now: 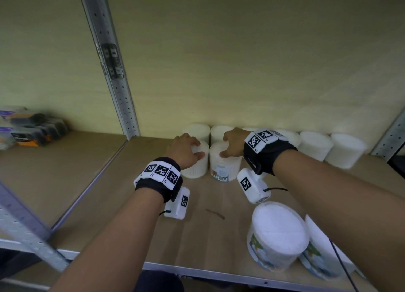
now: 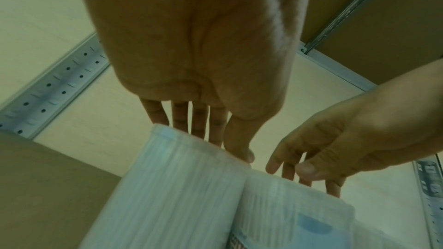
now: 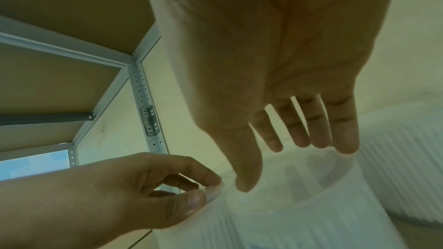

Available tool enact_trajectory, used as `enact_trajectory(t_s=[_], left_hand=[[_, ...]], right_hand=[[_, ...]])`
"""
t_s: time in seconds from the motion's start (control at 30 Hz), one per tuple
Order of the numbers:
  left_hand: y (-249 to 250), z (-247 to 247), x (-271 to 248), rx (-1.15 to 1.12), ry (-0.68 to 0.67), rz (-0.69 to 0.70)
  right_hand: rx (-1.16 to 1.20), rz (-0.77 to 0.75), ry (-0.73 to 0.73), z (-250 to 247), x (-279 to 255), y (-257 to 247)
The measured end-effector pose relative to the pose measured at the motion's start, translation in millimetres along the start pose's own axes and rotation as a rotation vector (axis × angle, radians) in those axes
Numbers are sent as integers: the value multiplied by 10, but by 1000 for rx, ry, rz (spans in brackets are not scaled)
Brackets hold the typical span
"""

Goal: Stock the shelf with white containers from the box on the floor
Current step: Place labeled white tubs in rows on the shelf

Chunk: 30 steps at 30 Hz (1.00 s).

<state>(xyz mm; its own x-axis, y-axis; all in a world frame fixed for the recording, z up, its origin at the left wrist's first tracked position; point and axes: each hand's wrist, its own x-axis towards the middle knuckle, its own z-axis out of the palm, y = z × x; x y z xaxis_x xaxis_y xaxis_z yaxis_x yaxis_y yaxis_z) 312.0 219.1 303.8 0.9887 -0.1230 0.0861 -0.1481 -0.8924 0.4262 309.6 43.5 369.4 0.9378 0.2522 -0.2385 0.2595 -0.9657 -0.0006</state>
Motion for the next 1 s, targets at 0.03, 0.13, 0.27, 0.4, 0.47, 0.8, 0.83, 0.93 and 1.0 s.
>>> enact_trajectory(t_s=[0.03, 0.13, 0.27, 0.4, 0.47, 0.8, 0.83, 0.93, 1.0], left_hand=[[2, -2, -1, 1, 0, -1], [7, -3, -9, 0, -2, -1], [17, -11, -20, 0, -2, 3], [31, -20, -22, 5, 2, 1], [33, -18, -22, 2, 1, 4], [35, -24, -35, 3, 4, 2], [41, -25, -39, 3, 3, 3], [53, -33, -39, -4, -6, -3], [58, -38, -37, 7, -9, -3]], right_hand=[[-8, 7, -9, 18, 9, -7], [-25, 15, -27, 39, 40, -44], [-51, 28, -30, 32, 47, -100], [-67, 3, -60, 16, 53, -68], [-37, -20, -97, -7, 56, -39], [73, -59, -45, -10, 70, -6], [42, -42, -33, 4, 77, -9], [-2, -19, -42, 35, 83, -18], [-12, -21, -39, 40, 80, -21]])
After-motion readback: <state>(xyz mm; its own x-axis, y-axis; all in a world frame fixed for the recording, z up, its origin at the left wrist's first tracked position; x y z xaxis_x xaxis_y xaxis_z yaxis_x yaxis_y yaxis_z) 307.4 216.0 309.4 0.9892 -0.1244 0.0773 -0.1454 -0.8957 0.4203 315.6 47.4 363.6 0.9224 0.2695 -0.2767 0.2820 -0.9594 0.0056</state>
